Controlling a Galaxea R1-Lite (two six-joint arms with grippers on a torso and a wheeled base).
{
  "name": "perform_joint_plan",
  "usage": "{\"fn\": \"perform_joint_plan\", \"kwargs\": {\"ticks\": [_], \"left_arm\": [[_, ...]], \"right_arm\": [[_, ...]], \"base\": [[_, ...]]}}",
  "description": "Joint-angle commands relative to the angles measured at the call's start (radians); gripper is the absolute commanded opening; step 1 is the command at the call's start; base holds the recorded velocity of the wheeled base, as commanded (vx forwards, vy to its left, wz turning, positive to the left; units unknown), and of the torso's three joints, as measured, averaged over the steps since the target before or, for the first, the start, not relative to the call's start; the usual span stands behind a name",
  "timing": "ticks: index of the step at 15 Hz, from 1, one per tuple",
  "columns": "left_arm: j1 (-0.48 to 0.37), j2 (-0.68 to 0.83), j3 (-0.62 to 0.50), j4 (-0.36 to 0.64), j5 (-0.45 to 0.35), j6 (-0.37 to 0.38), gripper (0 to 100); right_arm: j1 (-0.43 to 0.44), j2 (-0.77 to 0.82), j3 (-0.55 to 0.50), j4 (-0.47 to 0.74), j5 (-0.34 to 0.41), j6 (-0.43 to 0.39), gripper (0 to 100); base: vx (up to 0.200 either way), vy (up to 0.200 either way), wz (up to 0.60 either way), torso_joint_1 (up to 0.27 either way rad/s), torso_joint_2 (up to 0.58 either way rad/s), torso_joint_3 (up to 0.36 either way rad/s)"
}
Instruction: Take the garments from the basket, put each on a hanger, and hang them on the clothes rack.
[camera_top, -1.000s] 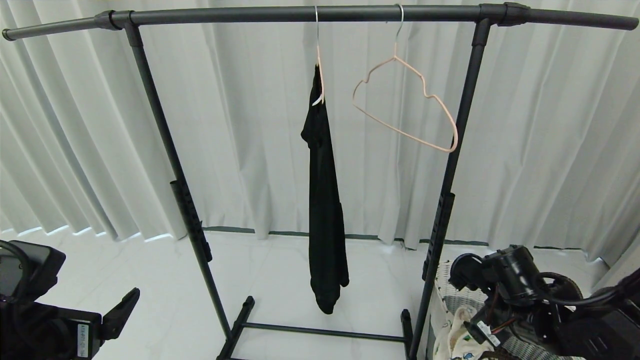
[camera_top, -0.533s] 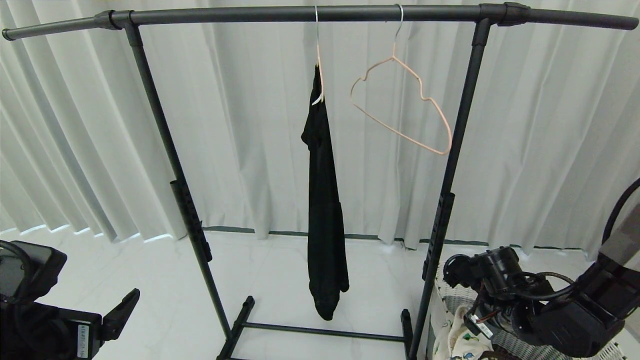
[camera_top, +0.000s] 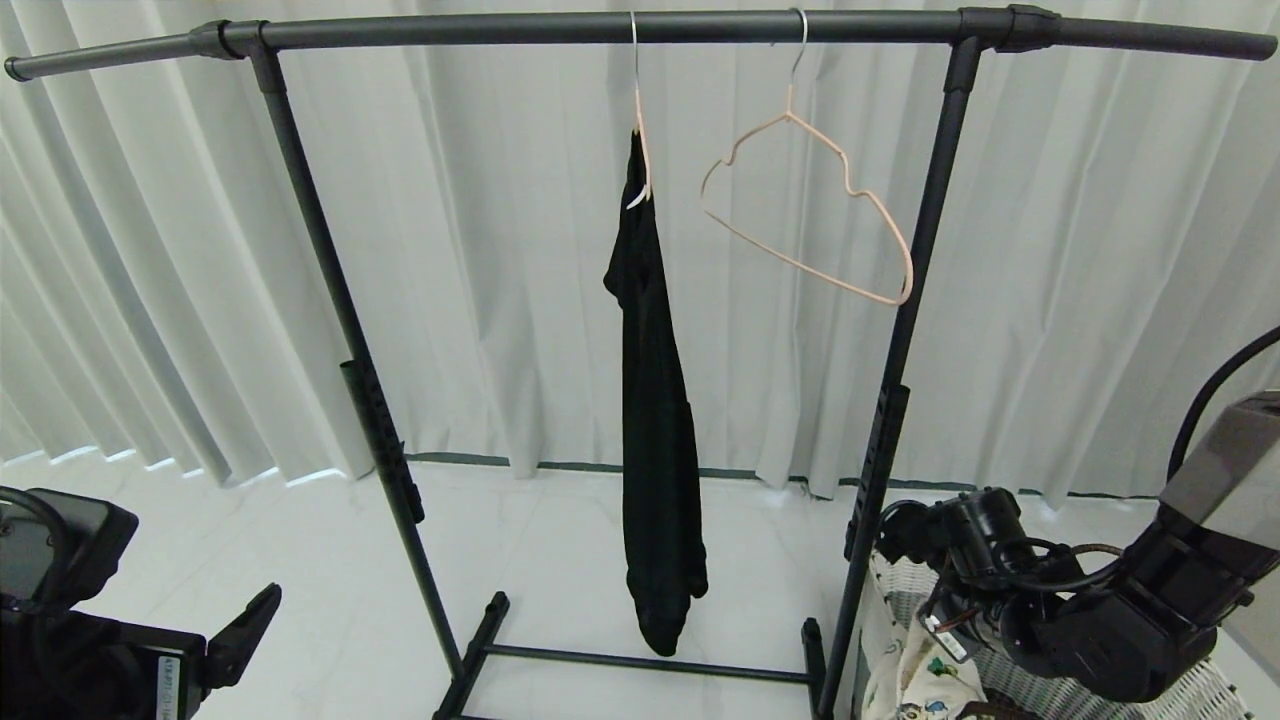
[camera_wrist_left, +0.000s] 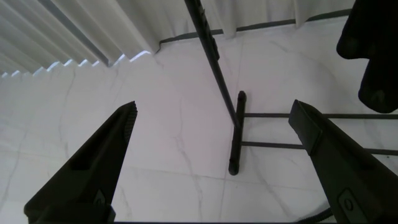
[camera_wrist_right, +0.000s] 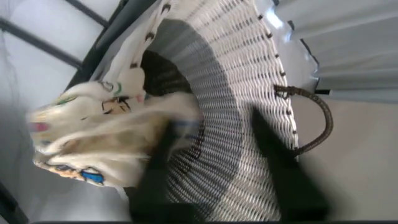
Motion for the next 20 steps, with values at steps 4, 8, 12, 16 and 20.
{"fn": "perform_joint_plan", "kwargs": {"ticks": [4,8,12,16,20], "left_arm": [[0.000,0.001,0.003,-0.001,0.002,-0.001,100],[0.002,0.006,-0.001,-0.001,0.005,-0.003,100],[0.002,0.001,-0.001,-0.001,0.004,-0.004,100],[0.002,-0.005,-0.001,-0.001,0.002,-0.007,100],[-0.012,-0.014,-0.003,-0.001,-0.002,-0.010,100]], "right_arm": [[0.002,-0.051,-0.005,-0.008,-0.002,-0.001,0],[0.011,-0.198,-0.027,-0.003,-0.004,0.001,0],[0.053,-0.358,-0.122,0.144,-0.004,-0.001,0],[0.111,-0.418,-0.257,0.310,-0.004,-0.001,0],[0.151,-0.418,-0.383,0.425,-0.004,0.001,0]], "base": [[0.000,0.000,0.00,0.000,0.00,0.000],[0.000,0.000,0.00,0.000,0.00,0.000],[-0.100,0.000,0.00,0.001,0.00,0.001],[-0.200,0.000,0.00,0.000,0.00,0.002],[-0.200,0.000,0.00,0.002,0.00,0.001]]}}
